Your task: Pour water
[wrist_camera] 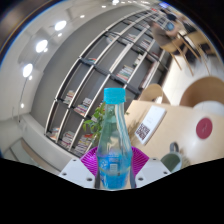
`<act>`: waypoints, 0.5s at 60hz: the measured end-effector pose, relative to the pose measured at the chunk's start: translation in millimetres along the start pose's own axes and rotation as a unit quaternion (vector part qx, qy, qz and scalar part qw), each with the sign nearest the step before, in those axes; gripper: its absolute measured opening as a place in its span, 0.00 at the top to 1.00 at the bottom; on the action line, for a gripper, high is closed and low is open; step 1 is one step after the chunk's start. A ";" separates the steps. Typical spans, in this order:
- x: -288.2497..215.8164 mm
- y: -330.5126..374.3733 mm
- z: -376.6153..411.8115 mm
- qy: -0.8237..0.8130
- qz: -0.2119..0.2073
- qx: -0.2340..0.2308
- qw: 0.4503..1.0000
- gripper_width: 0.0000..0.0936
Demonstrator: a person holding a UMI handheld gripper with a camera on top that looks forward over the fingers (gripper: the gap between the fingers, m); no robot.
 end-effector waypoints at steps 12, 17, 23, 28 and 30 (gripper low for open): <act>-78.8 14.4 -32.5 0.269 -0.066 0.076 0.958 0.57; -104.0 23.7 -60.8 0.353 -0.078 0.118 0.925 0.55; -125.0 30.6 -94.4 0.411 -0.075 0.157 0.895 0.55; -127.6 23.1 -140.2 0.430 -0.062 0.180 0.882 0.55; -127.9 25.0 -147.4 0.434 -0.050 0.189 0.880 0.55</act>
Point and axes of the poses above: the point between the fingertips, and its own axes, seen from behind it with the camera up: z to the left, x down, y backward, against the way the camera looks, the point moved 1 cm from there along y, backward, against the way the camera looks, and after that the axes turned 6 degrees about z, right-handed, at the moved point
